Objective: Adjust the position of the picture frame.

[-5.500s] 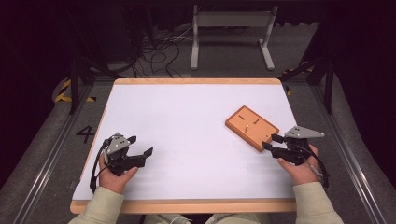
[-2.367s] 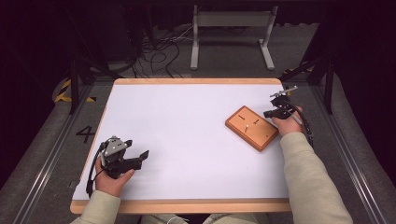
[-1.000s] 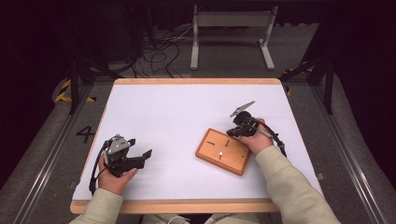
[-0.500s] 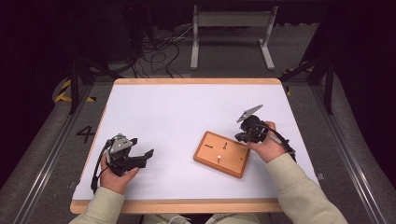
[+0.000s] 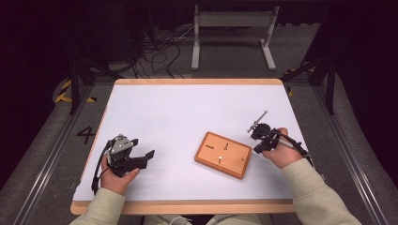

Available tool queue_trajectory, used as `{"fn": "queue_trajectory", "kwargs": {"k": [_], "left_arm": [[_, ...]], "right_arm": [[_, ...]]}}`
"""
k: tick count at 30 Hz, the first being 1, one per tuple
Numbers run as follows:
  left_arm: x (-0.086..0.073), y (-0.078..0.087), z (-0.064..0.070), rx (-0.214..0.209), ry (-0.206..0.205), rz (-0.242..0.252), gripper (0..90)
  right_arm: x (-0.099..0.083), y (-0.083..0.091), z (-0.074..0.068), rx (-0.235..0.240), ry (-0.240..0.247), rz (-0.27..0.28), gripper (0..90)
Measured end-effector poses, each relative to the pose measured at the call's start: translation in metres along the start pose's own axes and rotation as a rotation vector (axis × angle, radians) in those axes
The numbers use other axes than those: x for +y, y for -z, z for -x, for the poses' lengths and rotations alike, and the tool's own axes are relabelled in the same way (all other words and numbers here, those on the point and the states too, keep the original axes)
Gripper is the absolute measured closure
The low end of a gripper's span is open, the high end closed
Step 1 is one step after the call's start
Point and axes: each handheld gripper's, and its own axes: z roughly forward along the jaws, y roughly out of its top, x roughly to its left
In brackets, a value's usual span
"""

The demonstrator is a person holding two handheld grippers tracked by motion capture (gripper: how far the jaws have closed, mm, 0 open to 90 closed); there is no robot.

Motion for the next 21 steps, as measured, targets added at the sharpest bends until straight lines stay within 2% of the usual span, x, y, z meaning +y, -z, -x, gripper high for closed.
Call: {"fn": "queue_trajectory", "kwargs": {"k": [2, 5, 8, 10, 21], "left_arm": [[0.000, 0.000, 0.000, 0.002, -0.003, -0.001, 21.7], [0.000, 0.000, 0.000, 0.001, -0.004, 0.000, 21.8], [0.000, 0.000, 0.000, 0.002, -0.001, -0.002, 21.8], [0.000, 0.000, 0.000, 0.001, -0.001, -0.002, 21.8], [0.000, 0.000, 0.000, 0.001, -0.004, -0.001, 21.8]], "right_arm": [[-0.001, -0.004, -0.003, 0.009, 0.004, -0.034, 90.0], [-0.001, -0.007, -0.005, 0.015, 0.008, -0.047, 90.0], [0.003, -0.011, -0.007, 0.040, 0.006, -0.036, 90.0], [0.006, -0.012, -0.009, 0.017, 0.015, -0.047, 90.0], [0.039, -0.018, -0.012, 0.028, 0.020, 0.068, 90.0]]}}
